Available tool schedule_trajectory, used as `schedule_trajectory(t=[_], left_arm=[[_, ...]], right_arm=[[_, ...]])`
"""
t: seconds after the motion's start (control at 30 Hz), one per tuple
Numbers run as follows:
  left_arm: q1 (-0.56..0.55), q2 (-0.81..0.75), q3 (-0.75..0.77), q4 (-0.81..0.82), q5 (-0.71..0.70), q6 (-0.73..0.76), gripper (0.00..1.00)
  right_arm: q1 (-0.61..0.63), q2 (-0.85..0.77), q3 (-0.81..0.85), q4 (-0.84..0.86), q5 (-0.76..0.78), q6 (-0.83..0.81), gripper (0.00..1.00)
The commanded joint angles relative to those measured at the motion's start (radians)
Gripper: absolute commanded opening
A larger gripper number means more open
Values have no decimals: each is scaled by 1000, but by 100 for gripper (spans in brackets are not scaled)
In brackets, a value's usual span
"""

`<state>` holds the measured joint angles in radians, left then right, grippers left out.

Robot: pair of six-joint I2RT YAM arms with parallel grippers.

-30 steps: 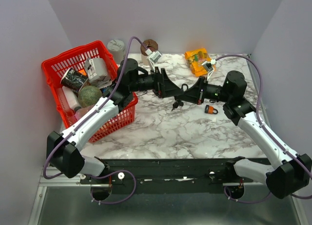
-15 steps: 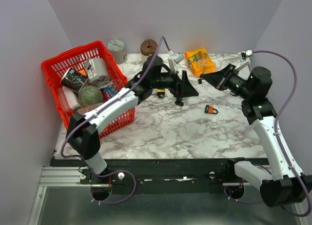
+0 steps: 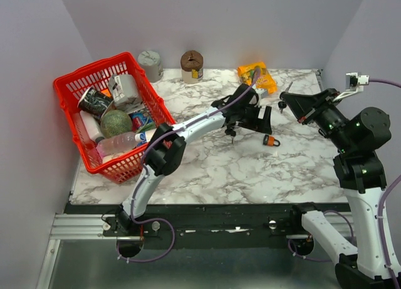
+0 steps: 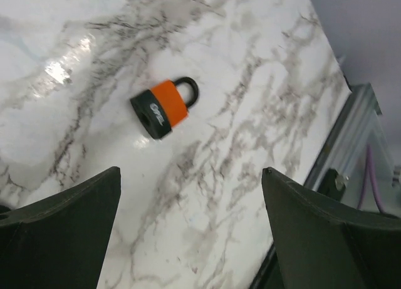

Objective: Unlock with the key

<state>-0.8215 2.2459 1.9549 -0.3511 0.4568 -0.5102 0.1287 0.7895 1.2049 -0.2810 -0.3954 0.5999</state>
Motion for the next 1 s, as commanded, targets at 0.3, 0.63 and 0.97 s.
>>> schedule_trajectory(t=[0.3, 0.63, 0.97], left_arm=[[-77, 326, 312, -155, -247, -212, 96], [-79, 383, 311, -183, -297, -206, 83], [-76, 412, 320, -212, -296, -168, 52]], right_arm=[[-1, -12, -24, -75, 7, -43, 1], [-1, -36, -54, -60, -3, -40, 1], [-1, -35, -57, -60, 1, -48, 1]])
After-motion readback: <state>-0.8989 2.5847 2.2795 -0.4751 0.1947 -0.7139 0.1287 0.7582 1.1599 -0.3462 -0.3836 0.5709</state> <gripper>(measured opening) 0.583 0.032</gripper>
